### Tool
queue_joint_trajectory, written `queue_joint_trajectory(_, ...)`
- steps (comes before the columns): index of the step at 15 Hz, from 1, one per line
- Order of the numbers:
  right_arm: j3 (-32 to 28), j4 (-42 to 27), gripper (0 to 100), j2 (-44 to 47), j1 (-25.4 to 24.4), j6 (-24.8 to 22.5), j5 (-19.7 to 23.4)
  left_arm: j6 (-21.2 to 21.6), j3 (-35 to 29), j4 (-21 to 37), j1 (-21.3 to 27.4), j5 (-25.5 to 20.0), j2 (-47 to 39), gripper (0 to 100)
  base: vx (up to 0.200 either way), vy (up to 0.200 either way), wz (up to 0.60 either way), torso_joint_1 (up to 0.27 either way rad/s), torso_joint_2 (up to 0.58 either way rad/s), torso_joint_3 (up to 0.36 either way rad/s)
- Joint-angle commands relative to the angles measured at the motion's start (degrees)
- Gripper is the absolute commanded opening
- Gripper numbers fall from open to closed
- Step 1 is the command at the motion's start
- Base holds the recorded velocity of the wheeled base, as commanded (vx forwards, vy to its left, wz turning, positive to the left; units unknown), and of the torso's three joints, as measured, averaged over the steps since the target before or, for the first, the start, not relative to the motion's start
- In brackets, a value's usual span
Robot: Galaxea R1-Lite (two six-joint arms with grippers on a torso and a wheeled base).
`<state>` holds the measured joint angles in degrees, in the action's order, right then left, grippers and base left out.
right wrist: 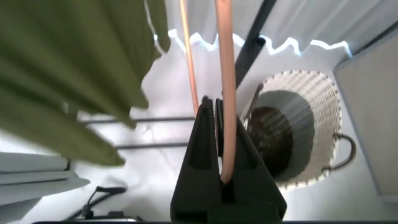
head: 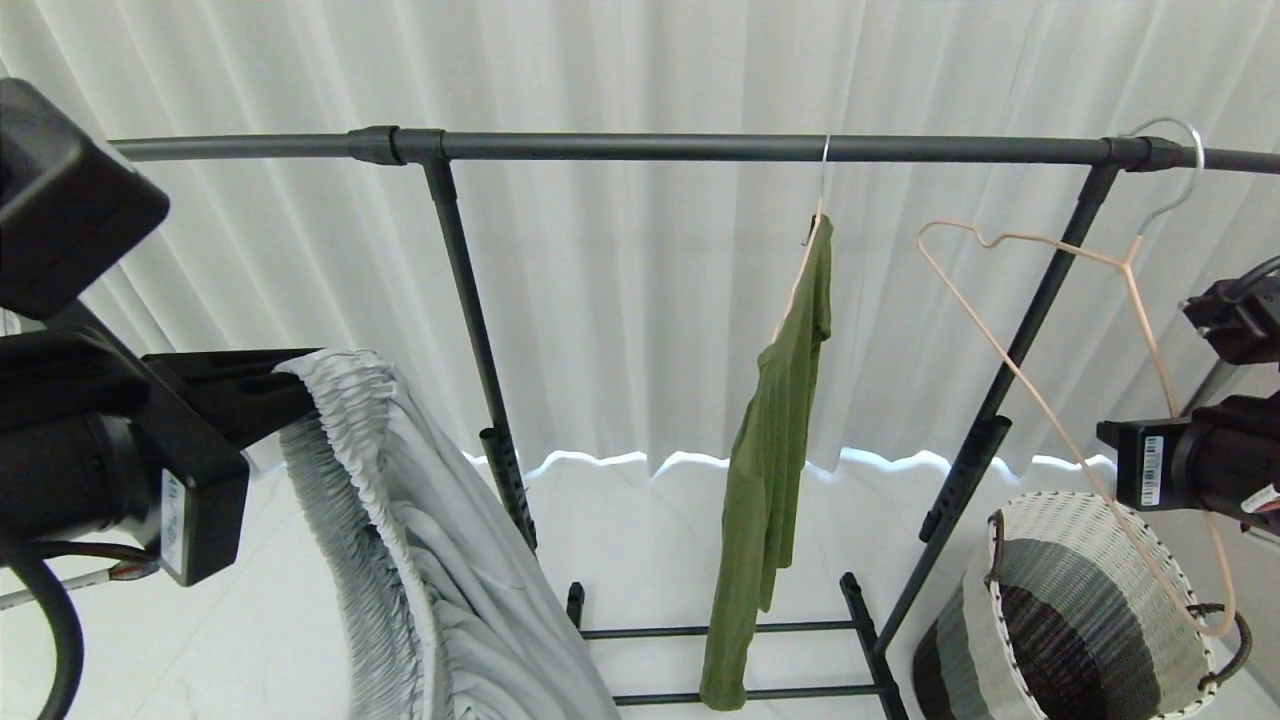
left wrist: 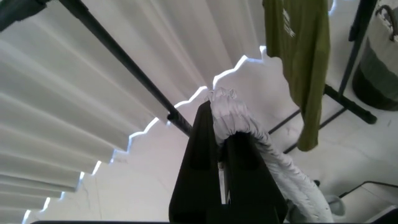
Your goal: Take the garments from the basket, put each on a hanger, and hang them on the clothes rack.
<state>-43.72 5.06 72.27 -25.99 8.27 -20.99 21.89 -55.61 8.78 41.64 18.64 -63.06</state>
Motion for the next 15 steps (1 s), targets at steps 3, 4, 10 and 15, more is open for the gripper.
queue_joint_trajectory(3,0.30,-0.14,0,-1.07,-9.34,0.08,-0.10,-0.01,0.07,-0.08,1.86,-0.01,-1.27,0,0.000,0.000,0.00,0.000,0.00,0.000)
queue_joint_trajectory(4,0.82,-0.14,0,-1.16,-11.01,0.08,-0.10,-0.01,0.07,-0.08,1.95,-0.01,-1.63,0,0.000,0.000,0.00,0.000,0.00,0.000)
queue_joint_trajectory(10,6.98,-0.14,0,-3.18,-33.51,3.42,-0.01,-5.55,-6.35,-0.08,1.51,5.71,-13.75,0,0.000,0.000,0.00,0.000,0.00,0.000)
queue_joint_trajectory(15,9.09,-0.05,0,-3.45,-48.10,10.02,-0.01,-17.15,-12.24,-0.08,-0.07,14.93,-23.42,0,0.000,0.000,0.00,0.000,0.00,0.000)
